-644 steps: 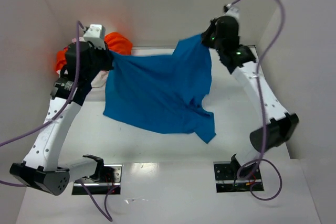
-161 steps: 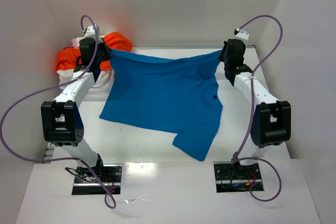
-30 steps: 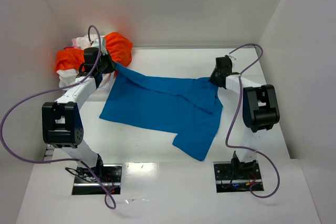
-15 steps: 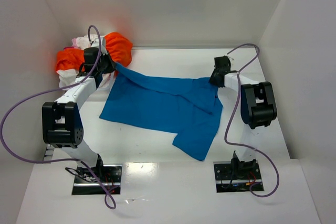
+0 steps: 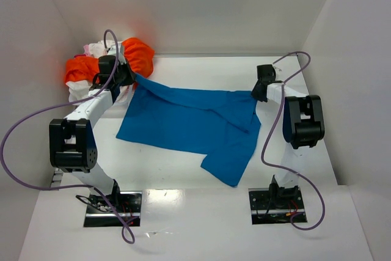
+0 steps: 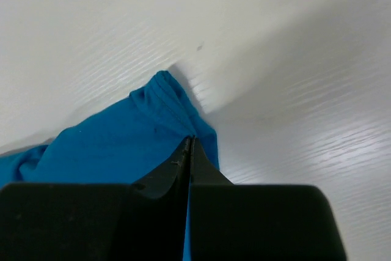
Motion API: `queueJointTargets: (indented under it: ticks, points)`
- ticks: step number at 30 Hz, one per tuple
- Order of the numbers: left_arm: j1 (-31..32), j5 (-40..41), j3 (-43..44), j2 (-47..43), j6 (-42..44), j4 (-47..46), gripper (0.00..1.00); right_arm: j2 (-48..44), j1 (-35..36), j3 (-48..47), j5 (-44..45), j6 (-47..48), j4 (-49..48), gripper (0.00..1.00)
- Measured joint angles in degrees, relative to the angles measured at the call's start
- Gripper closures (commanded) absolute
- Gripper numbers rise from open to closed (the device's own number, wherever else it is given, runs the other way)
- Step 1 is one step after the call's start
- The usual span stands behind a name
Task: Fold and stack the t-shirts
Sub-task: Fold the flattened tshirt in 1/3 of the way
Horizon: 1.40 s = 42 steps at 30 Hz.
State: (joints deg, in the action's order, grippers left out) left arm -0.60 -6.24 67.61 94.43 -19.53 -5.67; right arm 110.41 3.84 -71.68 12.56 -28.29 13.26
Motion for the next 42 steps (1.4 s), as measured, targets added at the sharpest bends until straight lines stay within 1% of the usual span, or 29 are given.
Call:
queueJointTargets:
  ticks: [6, 16, 21, 25, 30, 37, 38, 40, 41, 42]
  points:
    - [1.3, 0.0, 0.0, 0.3, 0.1, 0.4, 1.0, 0.0, -3.6, 0.0, 0.0, 1.2, 0.1, 1.0]
    - [2.1, 0.4, -0.2, 0.3, 0.1, 1.2, 1.0, 0.0, -6.0, -0.2, -1.8, 2.5, 0.3, 1.0]
    - [3.6, 0.7, -0.7, 1.0, -0.2, 1.4, 1.0, 0.0, -8.6, -2.7, -2.3, 3.3, 1.3, 1.0]
    - [5.4, 1.2, -3.0, 1.2, -0.4, 1.5, 1.0, 0.0, -10.7, -4.5, -2.5, 3.9, 1.5, 1.0]
    - [7.3, 1.7, -4.3, 2.5, -1.6, 1.6, 1.0, 0.5, -11.5, -5.7, -2.5, 4.6, 1.9, 1.0]
    - [7.8, 2.3, -5.5, 4.4, -4.0, 2.3, 1.0, 1.9, -11.5, -6.1, -2.4, 5.6, 2.5, 1.0]
    - [8.0, 2.4, -6.0, 4.4, -4.5, 2.4, 0.9, 2.1, -11.5, -6.5, -2.5, 5.6, 2.8, 1.0]
    - [8.8, 3.0, -6.4, 4.4, -5.0, 3.6, 0.67, 2.6, -11.6, -7.5, -2.8, 5.7, 3.1, 0.89]
    - [9.4, 3.6, -6.5, 4.4, -5.7, 4.2, 0.57, 2.8, -11.6, -7.9, -3.1, 5.7, 3.1, 0.86]
    - [9.8, 4.2, -6.5, 4.5, -6.2, 4.7, 0.5, 2.8, -11.6, -8.2, -3.4, 5.7, 3.1, 0.83]
